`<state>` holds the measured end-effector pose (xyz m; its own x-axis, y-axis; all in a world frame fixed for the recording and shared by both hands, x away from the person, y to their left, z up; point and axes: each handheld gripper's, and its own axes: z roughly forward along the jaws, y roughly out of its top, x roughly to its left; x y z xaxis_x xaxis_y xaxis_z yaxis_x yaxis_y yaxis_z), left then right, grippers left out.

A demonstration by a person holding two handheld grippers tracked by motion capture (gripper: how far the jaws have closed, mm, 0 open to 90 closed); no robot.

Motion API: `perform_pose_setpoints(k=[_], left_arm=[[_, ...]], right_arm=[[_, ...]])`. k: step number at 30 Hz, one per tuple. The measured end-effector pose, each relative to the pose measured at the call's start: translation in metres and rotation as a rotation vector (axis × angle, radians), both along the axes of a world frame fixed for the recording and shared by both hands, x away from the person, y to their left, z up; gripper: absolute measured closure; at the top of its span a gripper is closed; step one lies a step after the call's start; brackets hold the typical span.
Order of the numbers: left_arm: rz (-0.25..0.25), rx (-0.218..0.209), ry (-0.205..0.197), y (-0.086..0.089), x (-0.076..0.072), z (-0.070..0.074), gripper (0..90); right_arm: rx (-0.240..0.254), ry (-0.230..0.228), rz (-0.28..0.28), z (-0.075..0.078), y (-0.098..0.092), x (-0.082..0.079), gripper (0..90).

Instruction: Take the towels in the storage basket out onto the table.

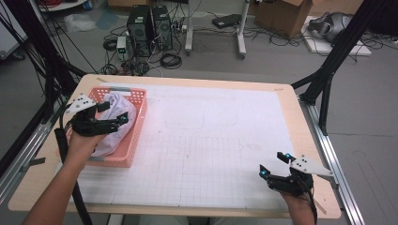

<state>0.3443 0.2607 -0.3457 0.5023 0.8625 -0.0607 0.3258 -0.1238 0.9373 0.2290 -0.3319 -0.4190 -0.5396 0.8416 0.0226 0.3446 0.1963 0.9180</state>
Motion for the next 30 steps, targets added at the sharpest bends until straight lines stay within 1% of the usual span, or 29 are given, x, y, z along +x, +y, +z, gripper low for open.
perform_pose_setpoints(k=[4,5,6,8,10,14,17,19,20,22,24,25,26,28,30], left_arm=[[0.072,0.066,0.064,0.011,0.015,-0.008,15.9],[0.085,0.074,0.086,0.014,0.018,-0.01,16.0],[0.096,0.082,0.109,0.016,0.022,-0.013,16.0],[0.121,0.112,0.148,0.02,0.028,-0.018,16.3],[0.135,0.131,0.179,0.022,0.032,-0.024,16.6],[0.145,0.16,0.247,0.027,0.04,-0.034,16.8],[0.147,0.204,0.296,0.028,0.046,-0.042,17.3],[0.145,0.229,0.344,0.027,0.049,-0.049,17.3],[0.146,0.234,0.368,0.026,0.051,-0.052,17.1],[0.142,0.229,0.407,0.025,0.054,-0.058,15.4],[0.142,0.223,0.424,0.025,0.056,-0.062,15.1],[0.134,0.225,0.442,0.025,0.057,-0.064,15.1],[0.127,0.229,0.462,0.024,0.059,-0.066,14.4],[0.112,0.239,0.513,0.022,0.061,-0.072,13.9],[0.111,0.239,0.55,0.02,0.063,-0.076,12.9]], right_arm=[[0.004,0.005,-0.004,0.0,0.0,-0.001,15.0],[0.003,0.003,-0.003,0.0,-0.001,-0.001,15.0],[0.003,0.005,-0.005,0.0,-0.001,0.0,15.0],[0.005,0.008,-0.006,0.0,-0.001,0.0,15.0],[0.004,0.007,-0.004,0.0,-0.001,0.0,15.0],[0.001,0.012,-0.002,-0.001,0.0,0.001,15.0],[0.001,0.011,0.0,-0.001,0.0,0.001,15.0],[0.002,0.014,-0.002,-0.001,0.0,0.001,15.0],[-0.001,0.011,-0.002,-0.001,0.0,0.001,15.0],[-0.002,0.017,-0.002,-0.002,-0.001,0.0,15.0],[-0.005,0.013,-0.002,-0.002,-0.001,0.0,15.0],[-0.005,0.014,-0.002,-0.002,-0.001,0.001,15.0],[-0.006,0.012,-0.003,-0.002,-0.001,0.001,15.0],[-0.002,0.019,-0.004,-0.002,-0.001,0.0,15.0],[-0.008,0.016,-0.001,-0.002,0.0,0.0,15.0]])
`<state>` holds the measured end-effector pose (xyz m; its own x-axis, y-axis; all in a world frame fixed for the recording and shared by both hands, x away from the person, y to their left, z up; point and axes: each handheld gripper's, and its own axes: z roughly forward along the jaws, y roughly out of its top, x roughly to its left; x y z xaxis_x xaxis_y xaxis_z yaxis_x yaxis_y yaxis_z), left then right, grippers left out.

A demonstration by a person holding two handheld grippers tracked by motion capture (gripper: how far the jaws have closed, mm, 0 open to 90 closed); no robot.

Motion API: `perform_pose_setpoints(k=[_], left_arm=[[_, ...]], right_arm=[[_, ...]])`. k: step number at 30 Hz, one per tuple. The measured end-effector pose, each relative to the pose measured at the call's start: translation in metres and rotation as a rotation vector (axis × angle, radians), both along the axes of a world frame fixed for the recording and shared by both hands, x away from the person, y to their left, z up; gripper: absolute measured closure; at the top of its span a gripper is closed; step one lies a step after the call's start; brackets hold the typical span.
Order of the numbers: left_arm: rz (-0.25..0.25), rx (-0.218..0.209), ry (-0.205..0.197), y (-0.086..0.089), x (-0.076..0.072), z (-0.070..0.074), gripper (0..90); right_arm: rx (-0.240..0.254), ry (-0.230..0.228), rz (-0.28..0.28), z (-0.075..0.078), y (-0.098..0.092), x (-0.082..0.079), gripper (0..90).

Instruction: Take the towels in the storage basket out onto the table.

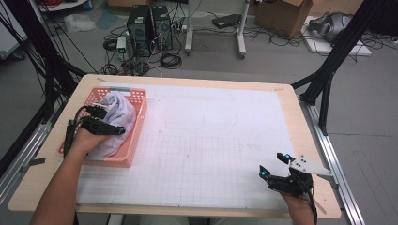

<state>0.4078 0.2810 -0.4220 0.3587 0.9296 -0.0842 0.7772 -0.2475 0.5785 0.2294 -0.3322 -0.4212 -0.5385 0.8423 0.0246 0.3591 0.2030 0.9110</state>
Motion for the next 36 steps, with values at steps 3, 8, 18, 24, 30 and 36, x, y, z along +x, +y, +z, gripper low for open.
perform_pose_setpoints(k=[3,8,18,24,30,36], left_arm=[[0.01,-0.002,0.008,0.0,0.002,-0.002,14.0],[0.004,-0.039,-0.005,0.005,0.0,0.003,33.3],[0.005,-0.024,-0.078,0.005,-0.007,0.013,49.0],[0.041,-0.083,-0.19,0.011,-0.015,0.027,49.8],[0.069,-0.193,-0.355,0.02,-0.03,0.045,50.0],[0.038,-0.275,-0.522,0.018,-0.046,0.06,49.9]], right_arm=[[0.0,-0.001,-0.003,0.0,-0.001,-0.001,15.0],[0.005,0.002,-0.012,0.0,-0.003,-0.002,15.0],[0.0,0.002,-0.015,0.001,-0.004,-0.003,15.0],[0.004,0.0,-0.024,0.001,-0.006,-0.004,15.0],[0.009,-0.003,-0.027,0.002,-0.006,-0.004,15.0],[0.005,-0.005,-0.019,0.002,-0.004,-0.004,15.0]])
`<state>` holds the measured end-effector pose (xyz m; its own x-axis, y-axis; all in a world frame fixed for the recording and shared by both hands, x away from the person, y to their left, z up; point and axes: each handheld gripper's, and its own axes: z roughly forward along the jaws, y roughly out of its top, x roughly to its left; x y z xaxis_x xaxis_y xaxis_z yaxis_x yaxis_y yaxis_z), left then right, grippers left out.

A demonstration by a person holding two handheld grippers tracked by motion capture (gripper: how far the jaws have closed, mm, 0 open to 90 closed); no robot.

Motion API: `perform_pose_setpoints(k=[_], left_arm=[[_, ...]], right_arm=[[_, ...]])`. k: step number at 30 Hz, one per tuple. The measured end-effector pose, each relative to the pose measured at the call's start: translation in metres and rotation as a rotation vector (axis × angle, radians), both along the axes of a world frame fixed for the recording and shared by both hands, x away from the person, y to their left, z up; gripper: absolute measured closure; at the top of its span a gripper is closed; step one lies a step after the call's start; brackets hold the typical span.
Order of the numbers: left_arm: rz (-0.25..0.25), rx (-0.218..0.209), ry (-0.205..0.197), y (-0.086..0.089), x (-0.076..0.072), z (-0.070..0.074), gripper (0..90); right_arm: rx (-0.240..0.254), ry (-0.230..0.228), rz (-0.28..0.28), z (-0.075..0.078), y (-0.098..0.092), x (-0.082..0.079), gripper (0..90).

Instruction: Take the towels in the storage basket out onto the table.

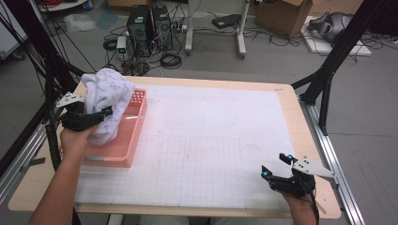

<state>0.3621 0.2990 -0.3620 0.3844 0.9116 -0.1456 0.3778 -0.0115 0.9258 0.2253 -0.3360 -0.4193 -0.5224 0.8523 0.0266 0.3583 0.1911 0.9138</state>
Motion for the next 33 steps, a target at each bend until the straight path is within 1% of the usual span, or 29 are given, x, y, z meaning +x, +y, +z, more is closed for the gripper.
perform_pose_setpoints(k=[4,7,8,11,14,15,18,24,27,33], left_arm=[[-0.028,-0.029,-0.081,-0.005,-0.008,0.008,49.9],[-0.049,-0.051,-0.133,-0.009,-0.015,0.013,49.9],[-0.054,-0.06,-0.143,-0.01,-0.016,0.014,49.9],[-0.088,-0.091,-0.193,-0.014,-0.022,0.019,49.9],[-0.134,-0.104,-0.23,-0.021,-0.027,0.023,49.8],[-0.153,-0.113,-0.239,-0.024,-0.029,0.024,49.7],[-0.195,-0.116,-0.268,-0.036,-0.034,0.029,49.5],[-0.267,-0.147,-0.331,-0.06,-0.042,0.042,49.4],[-0.309,-0.155,-0.343,-0.074,-0.044,0.046,49.4],[-0.388,-0.146,-0.345,-0.105,-0.047,0.048,49.5]], right_arm=[[0.014,-0.003,-0.004,0.001,0.0,0.0,15.0],[0.011,-0.007,0.002,0.002,0.001,-0.001,15.0],[0.009,-0.009,0.005,0.002,0.001,-0.001,15.0],[0.011,-0.011,0.008,0.002,0.002,-0.001,15.0],[0.016,-0.016,0.009,0.002,0.003,-0.001,15.0],[0.017,-0.015,0.009,0.002,0.003,-0.001,15.0],[0.014,-0.013,0.012,0.002,0.004,-0.001,15.0],[0.015,-0.009,0.015,0.002,0.005,-0.001,15.0],[0.015,-0.009,0.017,0.002,0.005,-0.001,15.0],[0.026,-0.015,0.015,0.003,0.005,-0.001,15.0]])
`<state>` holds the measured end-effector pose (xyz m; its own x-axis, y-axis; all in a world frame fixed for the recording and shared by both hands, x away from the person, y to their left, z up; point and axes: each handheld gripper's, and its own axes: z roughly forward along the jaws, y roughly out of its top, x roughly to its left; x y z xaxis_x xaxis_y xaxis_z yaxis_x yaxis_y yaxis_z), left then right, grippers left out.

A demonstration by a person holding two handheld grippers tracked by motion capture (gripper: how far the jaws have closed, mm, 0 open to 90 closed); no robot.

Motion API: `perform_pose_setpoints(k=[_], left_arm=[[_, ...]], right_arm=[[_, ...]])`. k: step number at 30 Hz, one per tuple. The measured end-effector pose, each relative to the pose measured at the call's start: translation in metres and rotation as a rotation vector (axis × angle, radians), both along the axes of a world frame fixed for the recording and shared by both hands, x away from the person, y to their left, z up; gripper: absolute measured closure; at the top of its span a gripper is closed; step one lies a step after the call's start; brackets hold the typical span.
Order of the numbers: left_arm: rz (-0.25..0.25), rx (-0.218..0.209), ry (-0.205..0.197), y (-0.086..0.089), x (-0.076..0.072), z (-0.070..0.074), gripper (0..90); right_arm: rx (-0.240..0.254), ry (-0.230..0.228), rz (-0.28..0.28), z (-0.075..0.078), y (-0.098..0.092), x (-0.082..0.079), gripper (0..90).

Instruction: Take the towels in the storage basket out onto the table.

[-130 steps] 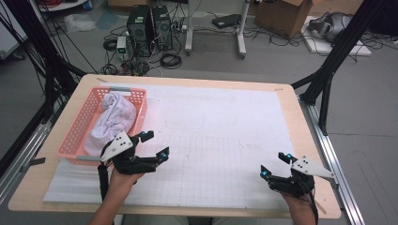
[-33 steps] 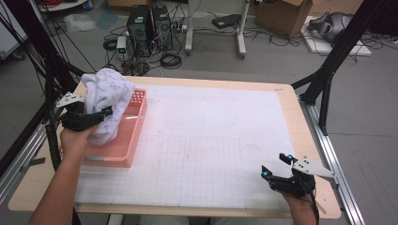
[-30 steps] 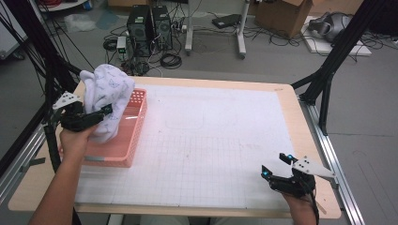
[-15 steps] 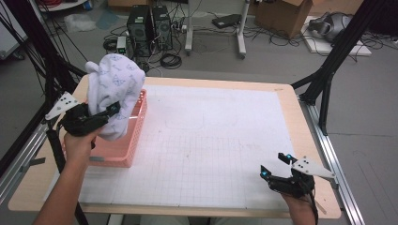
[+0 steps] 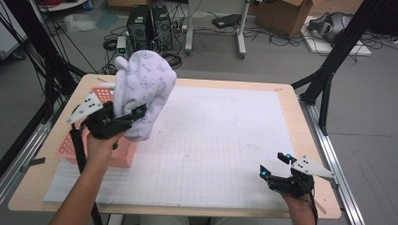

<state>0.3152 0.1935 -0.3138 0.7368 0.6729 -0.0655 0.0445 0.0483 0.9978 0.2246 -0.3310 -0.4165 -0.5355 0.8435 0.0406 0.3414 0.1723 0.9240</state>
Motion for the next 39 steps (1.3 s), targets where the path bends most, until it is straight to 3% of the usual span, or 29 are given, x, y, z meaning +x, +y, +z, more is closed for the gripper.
perform_pose_setpoints(k=[6,9,19,23,27,31,36,39], left_arm=[[-0.069,0.027,0.008,-0.034,-0.004,-0.006,49.4],[-0.096,0.06,0.025,-0.051,-0.005,-0.015,49.2],[-0.173,0.122,0.107,-0.105,0.003,-0.051,48.9],[-0.184,0.136,0.155,-0.122,0.009,-0.064,48.7],[-0.193,0.182,0.184,-0.137,0.01,-0.073,48.4],[-0.191,0.211,0.244,-0.152,0.013,-0.089,47.8],[-0.17,0.293,0.344,-0.169,0.022,-0.113,46.6],[-0.163,0.317,0.395,-0.175,0.024,-0.123,42.8]], right_arm=[[-0.002,0.002,0.002,0.0,0.0,0.0,15.0],[-0.001,0.003,0.002,0.0,0.0,0.0,15.0],[-0.011,0.01,0.006,-0.001,-0.001,0.0,15.0],[-0.01,0.013,0.005,-0.001,-0.001,0.001,15.0],[-0.01,0.013,0.005,-0.001,-0.002,0.0,15.0],[-0.009,0.015,0.002,-0.002,-0.001,0.002,15.0],[-0.015,0.022,0.006,-0.003,0.0,0.001,15.0],[-0.015,0.025,0.006,-0.003,0.001,0.002,15.0]])
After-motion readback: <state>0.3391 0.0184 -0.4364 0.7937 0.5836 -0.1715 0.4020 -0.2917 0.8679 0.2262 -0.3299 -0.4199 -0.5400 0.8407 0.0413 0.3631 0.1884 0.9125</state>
